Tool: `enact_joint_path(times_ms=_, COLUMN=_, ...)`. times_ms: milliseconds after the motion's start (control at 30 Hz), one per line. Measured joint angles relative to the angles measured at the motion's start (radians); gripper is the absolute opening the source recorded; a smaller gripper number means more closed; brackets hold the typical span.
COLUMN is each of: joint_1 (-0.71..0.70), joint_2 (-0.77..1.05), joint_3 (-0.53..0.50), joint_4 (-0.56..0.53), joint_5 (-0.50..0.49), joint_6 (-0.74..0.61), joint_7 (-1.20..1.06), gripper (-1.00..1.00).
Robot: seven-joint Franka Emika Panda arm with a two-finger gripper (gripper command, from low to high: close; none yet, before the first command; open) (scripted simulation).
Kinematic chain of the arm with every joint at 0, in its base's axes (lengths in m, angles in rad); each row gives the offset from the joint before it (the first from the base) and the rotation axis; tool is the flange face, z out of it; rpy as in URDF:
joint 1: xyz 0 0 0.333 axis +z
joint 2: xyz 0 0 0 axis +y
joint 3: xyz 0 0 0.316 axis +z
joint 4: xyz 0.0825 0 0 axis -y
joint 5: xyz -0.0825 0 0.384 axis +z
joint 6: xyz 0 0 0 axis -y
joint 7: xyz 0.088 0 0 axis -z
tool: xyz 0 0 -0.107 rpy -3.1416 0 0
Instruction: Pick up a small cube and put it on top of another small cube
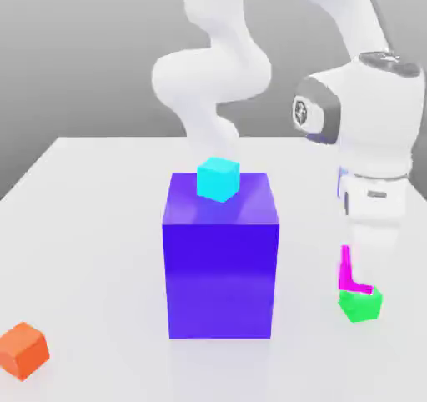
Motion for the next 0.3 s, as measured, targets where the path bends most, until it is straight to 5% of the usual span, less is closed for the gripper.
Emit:
enact_joint_path(times_ms=200, joint_1=0.015, joint_2=0.181, joint_3=-0.018, joint_4=-0.014, joint_5=-0.036, joint_6=0.184, joint_7=0.017, gripper=-1.0)
enact_joint_path(times_ms=233, joint_1=0.016, joint_2=0.201, joint_3=-0.02, joint_4=-0.013, joint_5=-0.041, joint_6=0.202, joint_7=0.021, gripper=1.0)
enact_joint_path(times_ms=300, joint_1=0.016, joint_2=0.201, joint_3=-0.02, joint_4=-0.013, joint_5=-0.041, joint_6=0.202, joint_7=0.021, gripper=1.0)
